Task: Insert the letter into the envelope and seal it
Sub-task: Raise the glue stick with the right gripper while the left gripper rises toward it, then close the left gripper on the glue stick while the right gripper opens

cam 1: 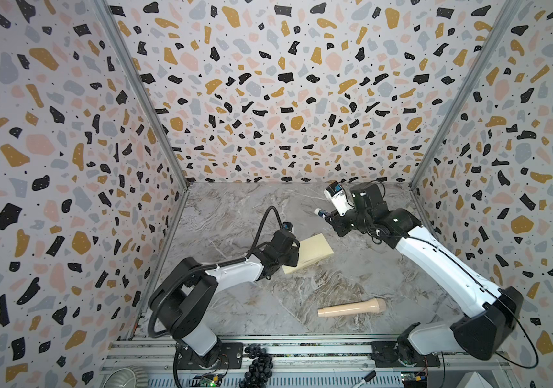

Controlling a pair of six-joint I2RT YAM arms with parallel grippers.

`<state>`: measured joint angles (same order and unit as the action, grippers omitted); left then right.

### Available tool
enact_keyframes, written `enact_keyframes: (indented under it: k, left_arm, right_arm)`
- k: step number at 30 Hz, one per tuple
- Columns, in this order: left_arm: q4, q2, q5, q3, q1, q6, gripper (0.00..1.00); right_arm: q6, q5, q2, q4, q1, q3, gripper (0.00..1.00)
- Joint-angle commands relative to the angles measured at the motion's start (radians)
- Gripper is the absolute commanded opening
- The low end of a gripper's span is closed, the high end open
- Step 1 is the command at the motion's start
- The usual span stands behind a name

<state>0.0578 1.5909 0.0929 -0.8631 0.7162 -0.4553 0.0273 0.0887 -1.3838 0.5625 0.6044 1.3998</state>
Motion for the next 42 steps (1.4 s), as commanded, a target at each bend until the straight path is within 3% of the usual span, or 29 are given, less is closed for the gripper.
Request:
enact_keyframes:
  k: [1, 8, 10, 15, 24, 32, 42]
  left_arm:
    - [0.020, -0.109, 0.020, -0.070, -0.004, 0.023, 0.23]
    - [0.222, -0.303, -0.089, -0.016, -0.004, -0.020, 0.37]
    - [0.320, -0.365, -0.119, 0.026, -0.004, -0.041, 0.47]
    - [0.494, -0.472, -0.175, 0.082, -0.005, -0.078, 0.60]
    - [0.827, -0.460, -0.283, 0.089, 0.013, -0.243, 0.82]
    - [1.019, -0.388, -0.302, 0.089, 0.053, -0.291, 0.85]
    - [1.118, -0.291, -0.302, 0.035, 0.065, -0.407, 0.83]
  right_arm:
    - [-0.008, 0.029, 0.122, -0.268, -0.009, -0.094, 0.00]
    - [-0.032, 0.058, 0.283, -0.556, -0.016, -0.286, 0.00]
    - [-0.027, 0.079, 0.321, -0.627, -0.018, -0.334, 0.00]
    - [-0.035, 0.095, 0.402, -0.792, -0.020, -0.450, 0.00]
    - [-0.209, 0.164, 0.434, -1.100, -0.020, -0.575, 0.00]
    - [-0.324, 0.200, 0.410, -1.298, -0.019, -0.630, 0.00]
    - [-0.413, 0.240, 0.367, -1.387, -0.017, -0.654, 0.00]
